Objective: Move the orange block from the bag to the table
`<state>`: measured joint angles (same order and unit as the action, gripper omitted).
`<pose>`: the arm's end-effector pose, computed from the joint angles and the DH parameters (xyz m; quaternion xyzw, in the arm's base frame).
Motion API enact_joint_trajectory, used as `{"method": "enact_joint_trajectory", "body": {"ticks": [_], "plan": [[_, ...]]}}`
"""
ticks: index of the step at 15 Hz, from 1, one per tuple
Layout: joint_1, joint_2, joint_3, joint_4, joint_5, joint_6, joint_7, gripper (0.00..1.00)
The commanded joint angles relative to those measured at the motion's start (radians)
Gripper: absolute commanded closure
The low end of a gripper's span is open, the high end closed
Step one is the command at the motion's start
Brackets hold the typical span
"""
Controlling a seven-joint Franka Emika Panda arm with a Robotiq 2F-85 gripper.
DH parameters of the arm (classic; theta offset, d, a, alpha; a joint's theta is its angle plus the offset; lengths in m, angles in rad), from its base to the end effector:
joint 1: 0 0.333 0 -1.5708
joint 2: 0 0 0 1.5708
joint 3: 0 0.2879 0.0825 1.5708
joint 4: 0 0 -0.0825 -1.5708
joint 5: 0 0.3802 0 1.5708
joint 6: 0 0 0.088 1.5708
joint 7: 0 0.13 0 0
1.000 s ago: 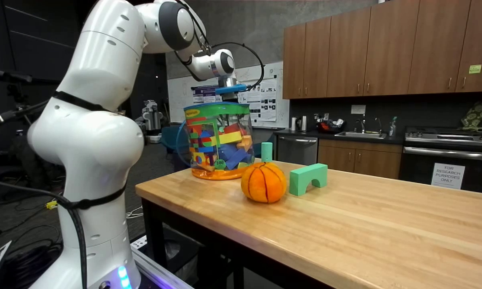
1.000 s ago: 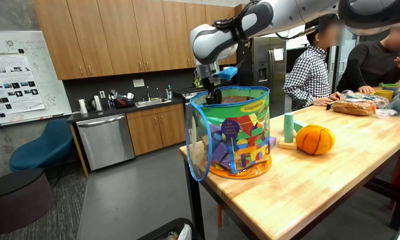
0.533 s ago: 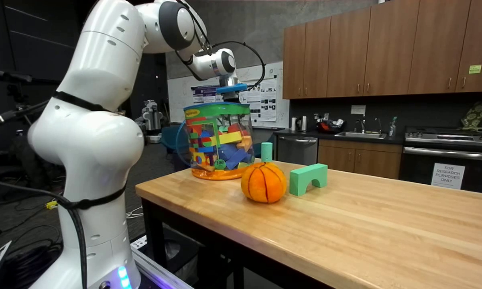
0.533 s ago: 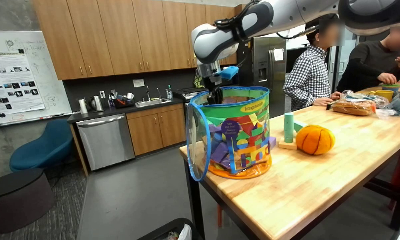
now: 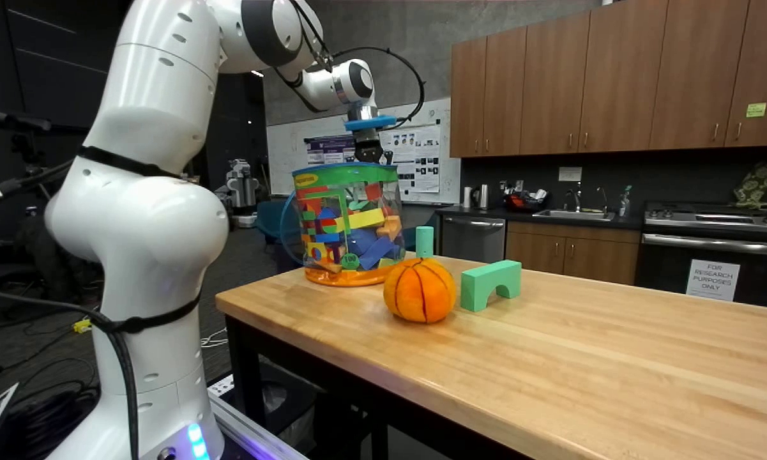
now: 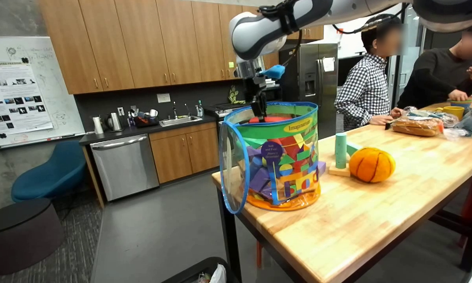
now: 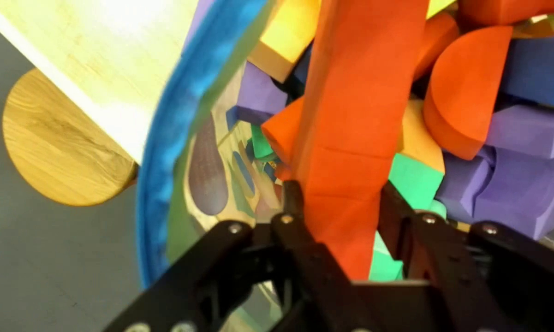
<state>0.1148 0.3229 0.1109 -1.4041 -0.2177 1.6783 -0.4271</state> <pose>0.6310 0.1096 0.4710 0.9393 0.3304 -0.0322 0.0874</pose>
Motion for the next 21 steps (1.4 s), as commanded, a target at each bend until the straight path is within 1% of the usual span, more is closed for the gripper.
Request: {"method": "enact_joint_trajectory", "body": {"ticks": [1, 4, 7, 9, 11, 13, 17, 21], "plan": [[-0.013, -0.059, -0.007, 0.004, -0.038, -0.060, -0.054, 0.83], [-0.034, -0.092, -0.010, 0.032, -0.031, -0.098, -0.101, 0.83], [-0.056, -0.113, -0.014, 0.088, -0.007, -0.172, -0.158, 0.83], [-0.068, -0.123, -0.020, 0.128, -0.001, -0.213, -0.177, 0.83], [-0.086, -0.141, -0.025, 0.159, 0.002, -0.228, -0.184, 0.83], [-0.104, -0.154, -0.031, 0.182, 0.014, -0.230, -0.185, 0.83], [-0.149, -0.185, -0.052, 0.210, 0.073, -0.217, -0.180, 0.83], [-0.187, -0.210, -0.076, 0.193, 0.128, -0.210, -0.178, 0.83]]}}
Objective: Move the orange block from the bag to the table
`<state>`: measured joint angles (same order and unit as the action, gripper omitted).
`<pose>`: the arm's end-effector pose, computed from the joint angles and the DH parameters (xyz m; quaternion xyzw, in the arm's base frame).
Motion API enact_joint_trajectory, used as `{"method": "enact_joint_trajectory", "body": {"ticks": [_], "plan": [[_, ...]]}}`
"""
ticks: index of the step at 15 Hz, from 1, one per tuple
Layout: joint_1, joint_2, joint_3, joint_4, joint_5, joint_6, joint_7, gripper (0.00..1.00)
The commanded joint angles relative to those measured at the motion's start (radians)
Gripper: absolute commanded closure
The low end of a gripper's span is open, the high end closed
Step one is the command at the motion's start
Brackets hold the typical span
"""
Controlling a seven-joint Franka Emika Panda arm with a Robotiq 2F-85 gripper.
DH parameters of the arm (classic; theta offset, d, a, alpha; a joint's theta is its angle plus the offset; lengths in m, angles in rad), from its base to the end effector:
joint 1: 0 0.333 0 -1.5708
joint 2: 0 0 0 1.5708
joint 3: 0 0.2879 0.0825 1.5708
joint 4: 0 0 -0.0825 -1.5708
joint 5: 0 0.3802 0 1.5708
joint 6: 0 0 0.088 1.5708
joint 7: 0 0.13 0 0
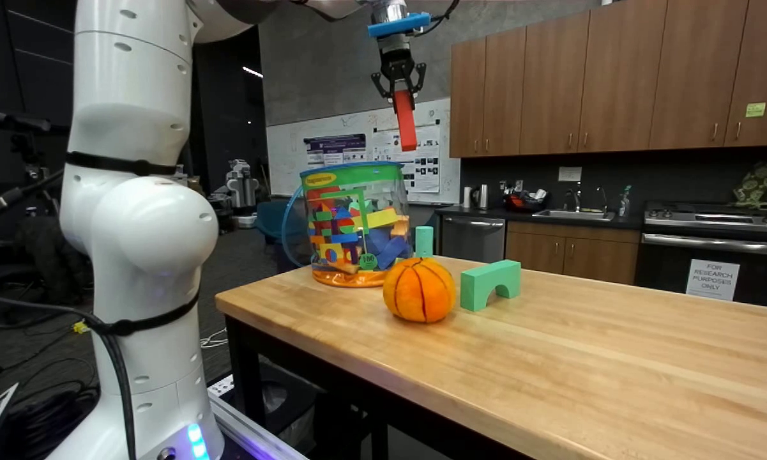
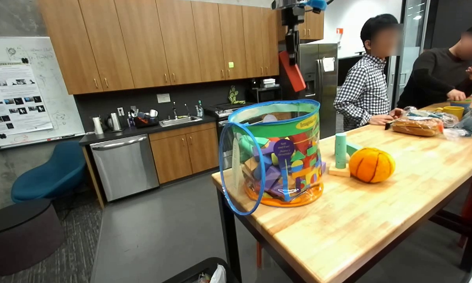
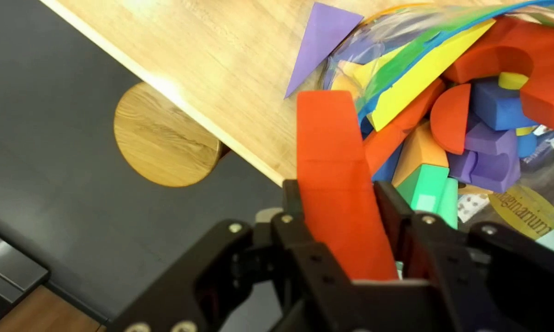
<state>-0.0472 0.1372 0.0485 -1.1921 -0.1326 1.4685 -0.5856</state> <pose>0.5754 -0.0200 0.6626 0.9564 0.2767 0.0486 0.0794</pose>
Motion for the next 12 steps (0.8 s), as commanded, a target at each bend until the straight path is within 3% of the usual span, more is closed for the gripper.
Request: {"method": "enact_joint_trajectory", "body": {"ticks": [1, 12], "plan": [[-0.034, -0.025, -0.019, -0.027, 0.060, 0.001, -0.020, 0.83], [-0.138, -0.036, -0.101, -0.230, 0.167, 0.037, -0.014, 0.83]]}}
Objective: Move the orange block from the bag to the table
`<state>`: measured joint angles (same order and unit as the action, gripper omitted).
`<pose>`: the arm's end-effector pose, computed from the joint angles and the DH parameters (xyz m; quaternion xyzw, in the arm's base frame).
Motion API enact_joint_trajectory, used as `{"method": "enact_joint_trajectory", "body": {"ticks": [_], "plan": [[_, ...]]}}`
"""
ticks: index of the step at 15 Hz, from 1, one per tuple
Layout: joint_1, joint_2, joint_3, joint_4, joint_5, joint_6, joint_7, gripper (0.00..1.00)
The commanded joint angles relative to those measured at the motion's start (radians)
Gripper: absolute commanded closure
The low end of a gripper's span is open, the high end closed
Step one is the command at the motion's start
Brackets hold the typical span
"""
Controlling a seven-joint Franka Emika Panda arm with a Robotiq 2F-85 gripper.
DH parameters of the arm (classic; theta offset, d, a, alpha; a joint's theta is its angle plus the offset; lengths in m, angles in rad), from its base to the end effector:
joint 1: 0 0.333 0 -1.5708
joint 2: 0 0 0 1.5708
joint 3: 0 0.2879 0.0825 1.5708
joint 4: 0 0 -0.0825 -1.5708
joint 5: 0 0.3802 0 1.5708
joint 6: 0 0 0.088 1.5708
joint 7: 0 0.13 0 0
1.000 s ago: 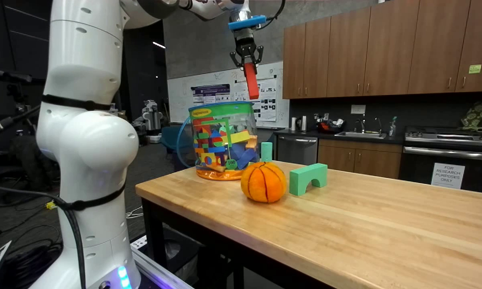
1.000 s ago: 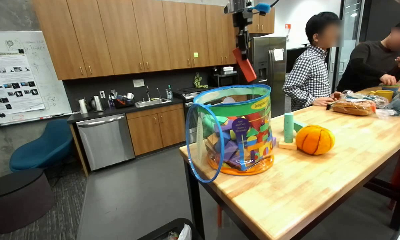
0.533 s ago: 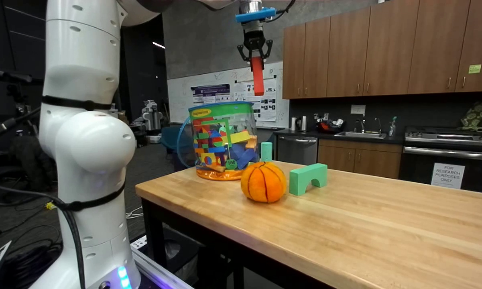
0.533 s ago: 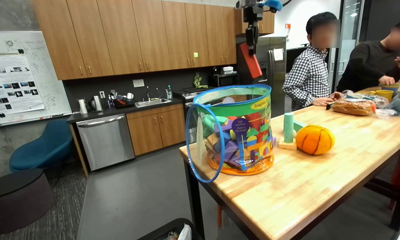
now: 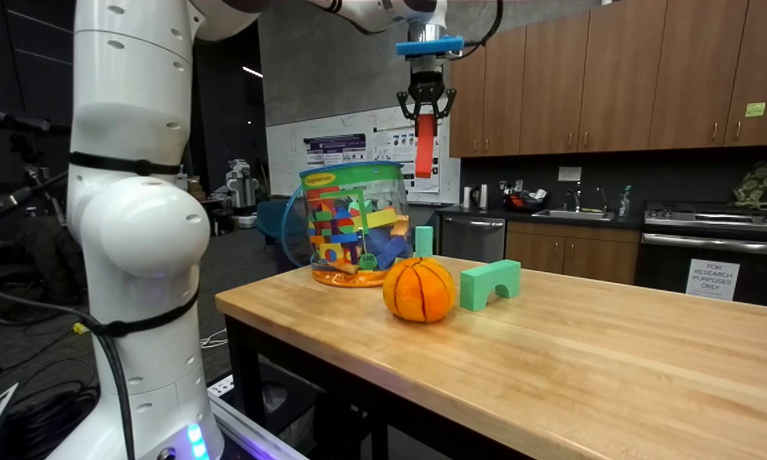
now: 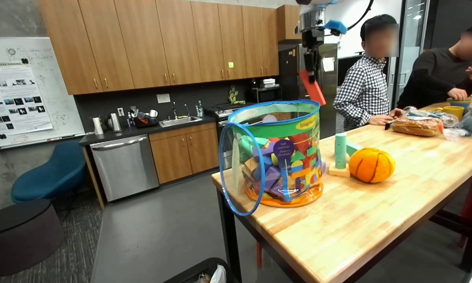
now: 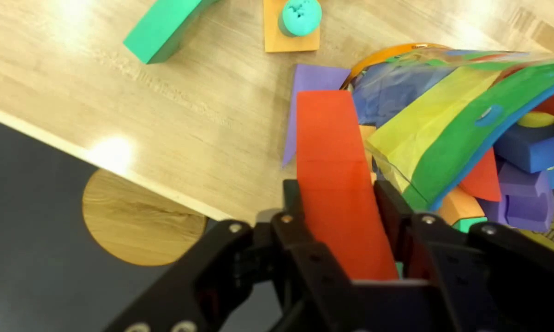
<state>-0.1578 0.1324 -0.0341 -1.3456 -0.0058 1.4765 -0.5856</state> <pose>0.5680 -0.1098 0.5948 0.9807 0.1955 -0.0026 0.0045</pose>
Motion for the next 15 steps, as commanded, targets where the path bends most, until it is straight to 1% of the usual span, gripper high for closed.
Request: {"method": "enact_joint_trajectory", "body": {"ticks": [1, 3, 4, 7, 11, 15], "plan": [[-0.037, -0.032, -0.026, -0.095, 0.049, 0.034, -0.015, 0.83], [-0.053, -0.030, -0.038, -0.139, 0.066, 0.046, -0.016, 0.83], [-0.047, -0.026, -0.057, -0.153, 0.073, 0.045, -0.019, 0.83], [-0.051, -0.011, -0.073, -0.213, 0.082, 0.045, -0.026, 0.83], [-0.047, 0.015, -0.076, -0.279, 0.087, 0.037, -0.034, 0.83], [-0.038, 0.037, -0.067, -0.309, 0.082, 0.024, -0.035, 0.83]]}}
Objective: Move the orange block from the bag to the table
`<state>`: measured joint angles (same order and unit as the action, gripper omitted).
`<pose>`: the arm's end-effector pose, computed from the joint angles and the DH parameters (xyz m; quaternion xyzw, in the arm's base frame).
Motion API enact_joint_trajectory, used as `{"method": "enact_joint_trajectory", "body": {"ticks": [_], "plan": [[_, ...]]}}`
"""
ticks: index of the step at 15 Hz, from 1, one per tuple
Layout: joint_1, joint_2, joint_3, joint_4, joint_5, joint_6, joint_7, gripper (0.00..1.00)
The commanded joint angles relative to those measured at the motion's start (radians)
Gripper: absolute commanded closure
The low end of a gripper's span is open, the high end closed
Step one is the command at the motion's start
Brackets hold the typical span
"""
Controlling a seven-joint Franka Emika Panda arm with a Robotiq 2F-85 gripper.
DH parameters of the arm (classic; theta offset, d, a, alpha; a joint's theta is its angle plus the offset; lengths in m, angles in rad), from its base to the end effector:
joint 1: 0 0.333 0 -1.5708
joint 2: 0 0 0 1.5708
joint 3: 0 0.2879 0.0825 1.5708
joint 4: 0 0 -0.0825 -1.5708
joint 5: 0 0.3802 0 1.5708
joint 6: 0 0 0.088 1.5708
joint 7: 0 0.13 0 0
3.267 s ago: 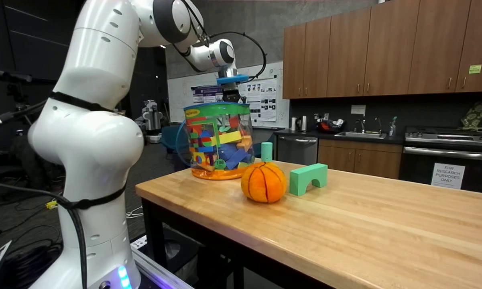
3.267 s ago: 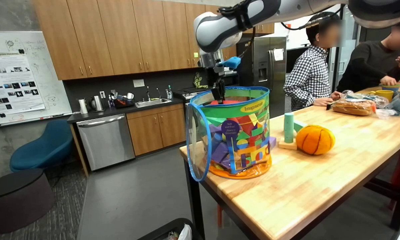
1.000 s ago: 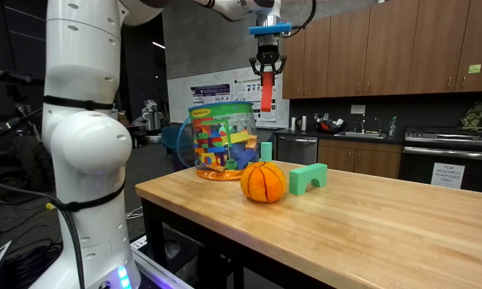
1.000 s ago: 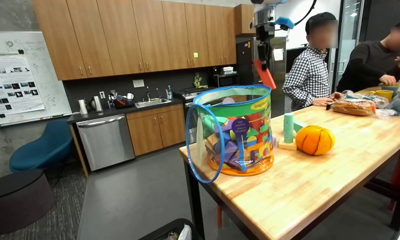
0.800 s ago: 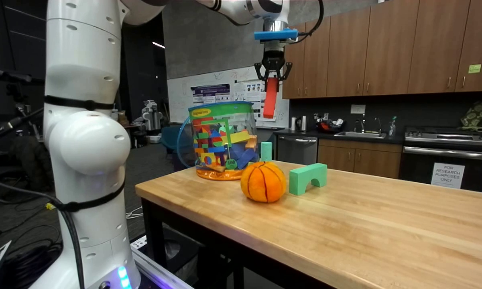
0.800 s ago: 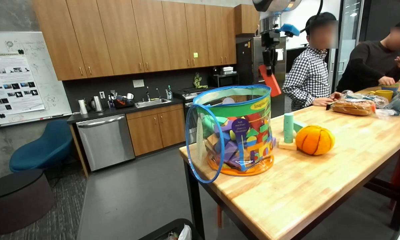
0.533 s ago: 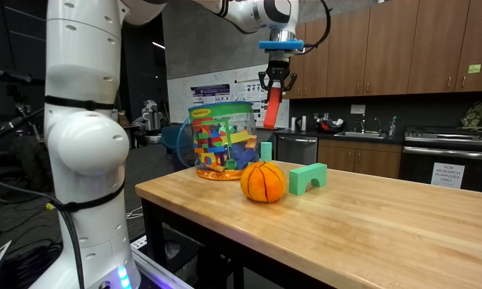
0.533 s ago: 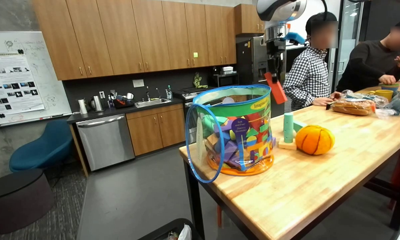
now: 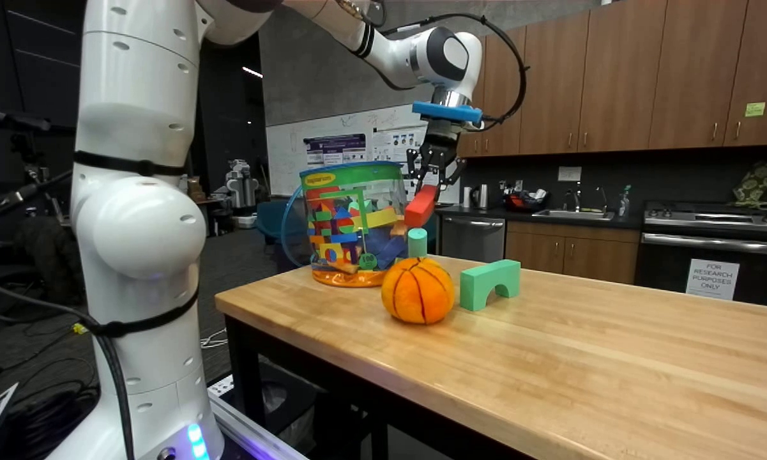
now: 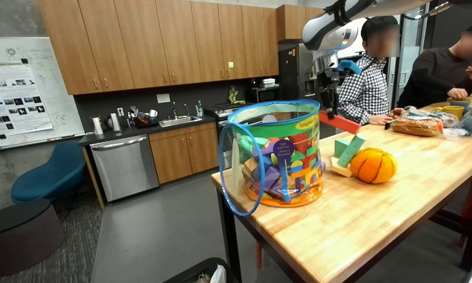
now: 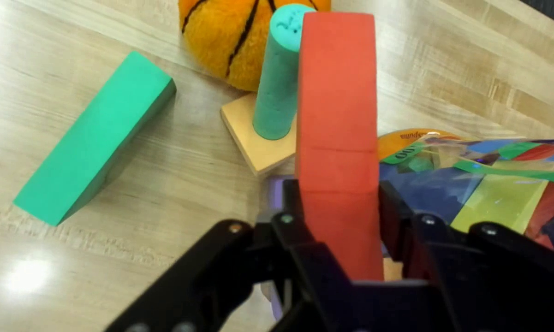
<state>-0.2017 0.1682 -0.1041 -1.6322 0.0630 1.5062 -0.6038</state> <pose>0.5422 -0.1593 0.4475 -0.9785 -0.1437 0.1212 0.0845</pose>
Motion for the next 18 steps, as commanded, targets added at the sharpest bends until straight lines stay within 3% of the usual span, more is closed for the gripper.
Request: {"method": "enact_joint_trajectory", "body": {"ticks": [1, 6, 13, 15, 18], "plan": [[0.007, 0.003, 0.006, -0.029, 0.013, -0.007, -0.016, 0.83], [0.016, 0.010, 0.018, -0.054, 0.026, 0.014, -0.015, 0.83], [0.031, 0.016, 0.048, -0.055, 0.170, 0.067, -0.049, 0.83], [0.035, 0.016, 0.050, -0.055, 0.180, 0.077, -0.054, 0.32], [0.038, 0.017, 0.052, -0.053, 0.181, 0.076, -0.065, 0.24]]}}
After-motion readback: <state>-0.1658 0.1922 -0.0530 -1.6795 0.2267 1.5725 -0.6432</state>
